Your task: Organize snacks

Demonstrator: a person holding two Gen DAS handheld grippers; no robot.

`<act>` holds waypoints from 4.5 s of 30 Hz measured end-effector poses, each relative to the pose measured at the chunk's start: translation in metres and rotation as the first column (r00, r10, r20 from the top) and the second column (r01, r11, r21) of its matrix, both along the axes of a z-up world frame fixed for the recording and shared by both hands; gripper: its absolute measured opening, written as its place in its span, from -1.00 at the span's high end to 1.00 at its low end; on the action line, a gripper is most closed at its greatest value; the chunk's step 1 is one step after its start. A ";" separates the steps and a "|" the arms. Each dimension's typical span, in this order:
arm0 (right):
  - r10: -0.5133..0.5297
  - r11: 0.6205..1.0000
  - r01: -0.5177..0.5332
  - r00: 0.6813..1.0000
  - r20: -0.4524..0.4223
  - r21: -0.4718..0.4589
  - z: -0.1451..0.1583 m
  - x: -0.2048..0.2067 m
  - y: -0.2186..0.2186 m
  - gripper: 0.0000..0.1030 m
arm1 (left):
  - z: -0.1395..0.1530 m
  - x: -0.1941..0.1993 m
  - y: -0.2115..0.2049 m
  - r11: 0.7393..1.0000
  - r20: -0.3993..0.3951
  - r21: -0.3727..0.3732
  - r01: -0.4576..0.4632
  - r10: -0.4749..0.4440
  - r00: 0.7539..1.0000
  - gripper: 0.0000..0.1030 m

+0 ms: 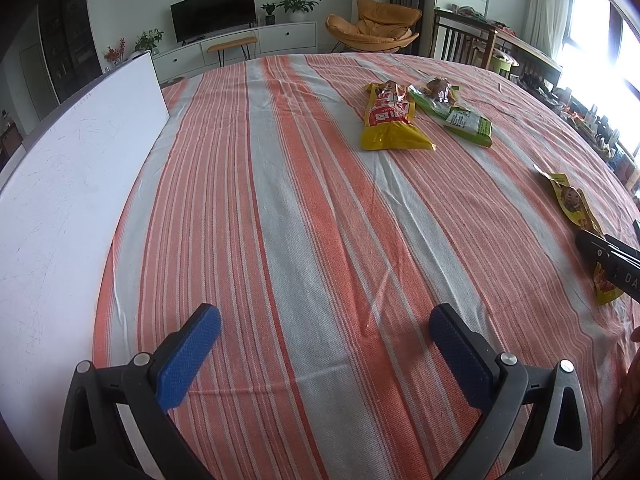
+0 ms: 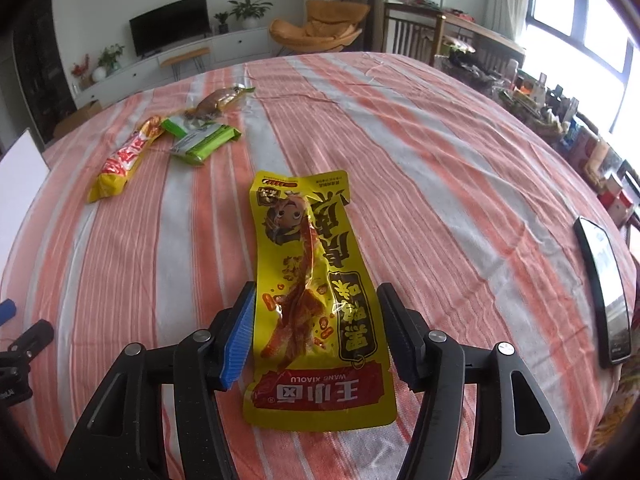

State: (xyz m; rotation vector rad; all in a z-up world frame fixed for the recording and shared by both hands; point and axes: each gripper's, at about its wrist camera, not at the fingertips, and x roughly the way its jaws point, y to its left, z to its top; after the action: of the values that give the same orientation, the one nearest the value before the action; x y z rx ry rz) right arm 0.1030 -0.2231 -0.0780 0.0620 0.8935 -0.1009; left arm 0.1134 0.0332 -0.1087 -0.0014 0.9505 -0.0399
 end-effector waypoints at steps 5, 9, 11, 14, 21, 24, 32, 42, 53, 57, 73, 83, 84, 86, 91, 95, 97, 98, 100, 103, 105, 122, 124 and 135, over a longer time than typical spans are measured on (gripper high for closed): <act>0.001 1.000 -0.001 1.000 0.000 0.003 0.000 -0.001 0.000 -0.21 | 0.000 0.000 0.000 1.000 0.000 -0.001 0.001 -0.001 1.000 -1.00; 0.005 1.000 -0.005 1.000 -0.001 0.003 0.000 0.000 0.000 -0.27 | 0.000 0.000 0.000 1.000 -0.001 0.000 0.001 -0.001 1.000 -1.00; 0.006 1.000 -0.006 1.000 -0.003 0.003 -0.001 0.000 0.000 -0.35 | 0.000 0.000 0.000 1.000 -0.001 -0.001 0.000 0.000 1.000 -1.00; -0.004 1.000 0.004 1.000 -0.009 0.005 -0.002 0.002 -0.001 -0.46 | 0.000 0.000 0.001 1.000 0.000 0.000 -0.001 0.001 1.000 -1.00; -0.006 1.000 0.006 1.000 -0.011 0.006 -0.003 -0.001 -0.002 -0.52 | 0.000 0.000 0.001 1.000 -0.001 0.000 0.000 0.000 1.000 -1.00; -0.006 1.000 0.006 1.000 -0.011 0.006 -0.003 -0.001 -0.002 -0.53 | 0.000 0.000 0.001 1.000 -0.001 0.000 -0.001 0.001 1.000 -1.00; -0.004 1.000 0.004 1.000 -0.011 0.009 -0.003 -0.001 -0.002 -0.55 | 0.000 0.000 0.000 1.000 0.000 0.000 -0.001 0.001 1.000 -1.00; -0.002 1.000 0.002 1.000 -0.011 0.011 -0.003 -0.002 -0.003 -0.55 | 0.003 0.015 0.000 1.000 -0.091 -0.014 -0.004 0.003 0.996 -0.99; 0.001 1.000 -0.001 1.000 -0.011 0.015 -0.003 -0.002 -0.003 -0.56 | 0.041 0.143 -0.026 0.990 -0.090 -0.107 0.087 -0.096 0.991 -0.99; 0.001 1.000 -0.001 1.000 -0.012 0.015 -0.003 -0.003 -0.003 -0.56 | 0.031 0.182 -0.047 0.989 -0.101 -0.009 0.148 -0.148 0.984 -0.99; 0.009 1.000 -0.009 1.000 -0.013 0.019 -0.004 -0.003 -0.002 -0.61 | 0.015 0.146 -0.048 0.992 -0.097 -0.019 0.123 -0.124 0.988 0.08; 0.012 1.000 -0.012 1.000 -0.013 0.023 -0.004 -0.003 -0.003 -0.61 | 0.018 -0.012 -0.037 0.987 -0.103 -0.040 0.157 -0.160 0.982 0.06; 0.012 1.000 -0.012 1.000 -0.013 0.023 -0.005 -0.003 -0.002 -0.61 | 0.018 -0.021 -0.037 0.986 -0.095 -0.043 0.163 -0.167 0.981 0.05; 0.013 1.000 -0.012 1.000 -0.013 0.023 -0.004 -0.003 -0.002 -0.61 | 0.017 -0.031 -0.038 0.981 -0.069 -0.056 0.186 -0.190 0.979 -0.59; 0.013 1.000 -0.012 1.000 -0.013 0.024 -0.004 -0.003 -0.003 -0.61 | 0.007 -0.031 -0.039 0.984 -0.023 -0.013 0.180 -0.180 0.983 -0.95; 0.013 1.000 -0.012 1.000 -0.013 0.023 -0.004 -0.003 -0.003 -0.61 | 0.005 -0.029 -0.040 0.984 -0.010 0.002 0.179 -0.179 0.984 -1.00; 0.013 1.000 -0.013 1.000 -0.013 0.023 -0.004 -0.003 -0.003 -0.61 | 0.005 -0.029 -0.040 0.984 -0.005 0.002 0.176 -0.176 0.984 -1.00; 0.013 1.000 -0.013 1.000 -0.013 0.024 -0.004 -0.003 -0.003 -0.61 | 0.004 -0.028 -0.040 0.985 -0.004 0.002 0.175 -0.175 0.985 -1.00; 0.013 1.000 -0.013 1.000 -0.013 0.024 -0.004 -0.003 -0.003 -0.61 | 0.004 -0.028 -0.040 0.985 -0.002 0.001 0.173 -0.173 0.985 -1.00; 0.013 1.000 -0.013 1.000 -0.013 0.024 -0.004 -0.003 -0.003 -0.61 | 0.005 -0.028 -0.040 0.985 -0.001 0.002 0.170 -0.170 0.985 -1.00; 0.013 1.000 -0.013 1.000 -0.013 0.024 -0.004 -0.003 -0.003 -0.61 | 0.005 -0.028 -0.040 0.985 -0.001 0.002 0.171 -0.171 0.985 -1.00; 0.014 1.000 -0.014 1.000 -0.013 0.025 -0.004 -0.003 -0.003 -0.61 | 0.004 -0.028 -0.040 0.985 -0.001 0.002 0.171 -0.171 0.985 -1.00; 0.014 1.000 -0.014 1.000 -0.013 0.025 -0.004 -0.003 -0.003 -0.61 | 0.004 -0.028 -0.040 0.985 -0.001 0.002 0.171 -0.171 0.985 -1.00; 0.014 1.000 -0.014 1.000 -0.012 0.026 -0.004 -0.004 -0.003 -0.61 | 0.004 -0.028 -0.040 0.985 -0.006 0.003 0.173 -0.173 0.985 -1.00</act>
State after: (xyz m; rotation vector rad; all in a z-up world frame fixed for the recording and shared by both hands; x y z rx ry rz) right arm 0.0993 -0.2260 -0.0823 0.0791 0.9078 -0.0768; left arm 0.0855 -0.0067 -0.1043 0.0851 0.9543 -0.1989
